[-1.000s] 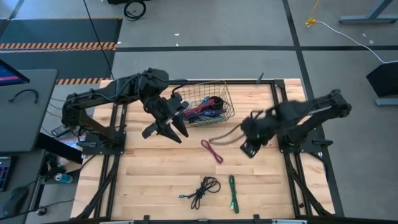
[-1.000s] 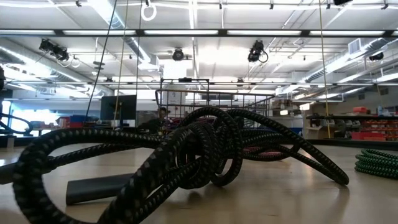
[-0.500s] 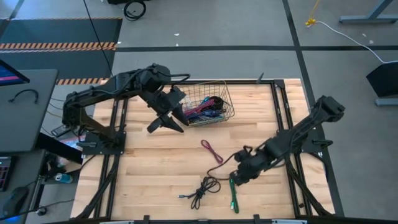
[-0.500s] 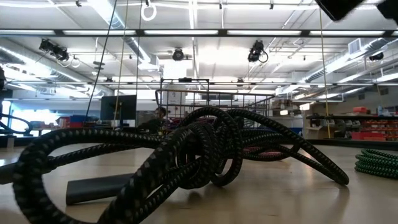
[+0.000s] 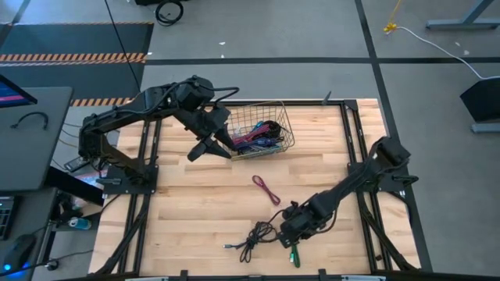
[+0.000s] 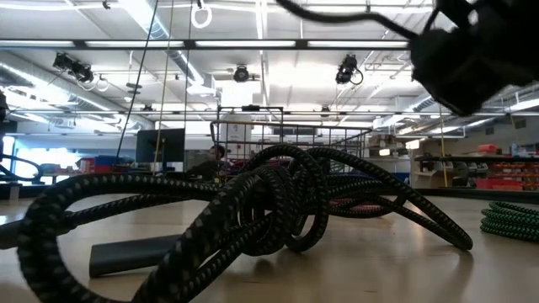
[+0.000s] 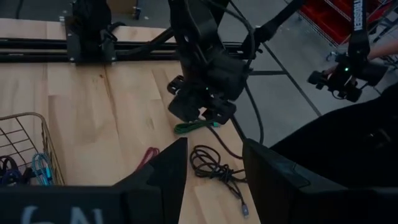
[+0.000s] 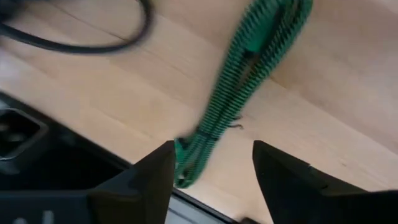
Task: Pick and place USB-C Cables
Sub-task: Put the green charger cable into the wire basket, then put the pink charger cable into the wire basket
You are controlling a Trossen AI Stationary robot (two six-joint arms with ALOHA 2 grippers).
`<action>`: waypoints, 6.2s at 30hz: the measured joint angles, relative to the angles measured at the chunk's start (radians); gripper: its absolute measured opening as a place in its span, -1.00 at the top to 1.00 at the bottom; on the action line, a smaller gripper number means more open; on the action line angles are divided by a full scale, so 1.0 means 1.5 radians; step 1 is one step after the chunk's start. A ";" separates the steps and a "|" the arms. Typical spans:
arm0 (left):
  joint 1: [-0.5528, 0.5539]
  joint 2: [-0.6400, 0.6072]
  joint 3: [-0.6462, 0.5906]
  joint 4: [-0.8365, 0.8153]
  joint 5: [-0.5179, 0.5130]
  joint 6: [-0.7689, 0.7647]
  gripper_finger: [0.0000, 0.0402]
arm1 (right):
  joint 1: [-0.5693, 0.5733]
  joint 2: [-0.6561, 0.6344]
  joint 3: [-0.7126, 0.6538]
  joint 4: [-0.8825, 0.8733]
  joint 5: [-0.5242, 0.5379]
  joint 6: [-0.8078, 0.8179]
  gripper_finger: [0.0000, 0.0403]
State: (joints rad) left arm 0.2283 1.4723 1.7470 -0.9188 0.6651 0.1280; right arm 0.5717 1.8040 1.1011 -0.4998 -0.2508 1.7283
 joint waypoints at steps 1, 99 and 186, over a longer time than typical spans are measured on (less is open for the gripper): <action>0.000 0.000 0.000 0.000 0.000 0.000 0.20 | 0.002 0.008 0.000 0.001 -0.009 0.000 -0.12; -0.002 0.000 0.000 0.020 -0.033 -0.096 0.20 | -0.687 0.094 0.487 -0.373 -0.043 -1.257 0.94; -0.156 0.000 -0.378 0.368 -0.430 0.188 0.20 | -0.728 -0.261 0.821 -0.466 0.347 -1.249 0.29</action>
State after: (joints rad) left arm -0.0064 1.4727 1.1800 -0.3663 0.0199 0.4093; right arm -0.5198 1.4121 2.3329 -1.1989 0.2698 -0.1453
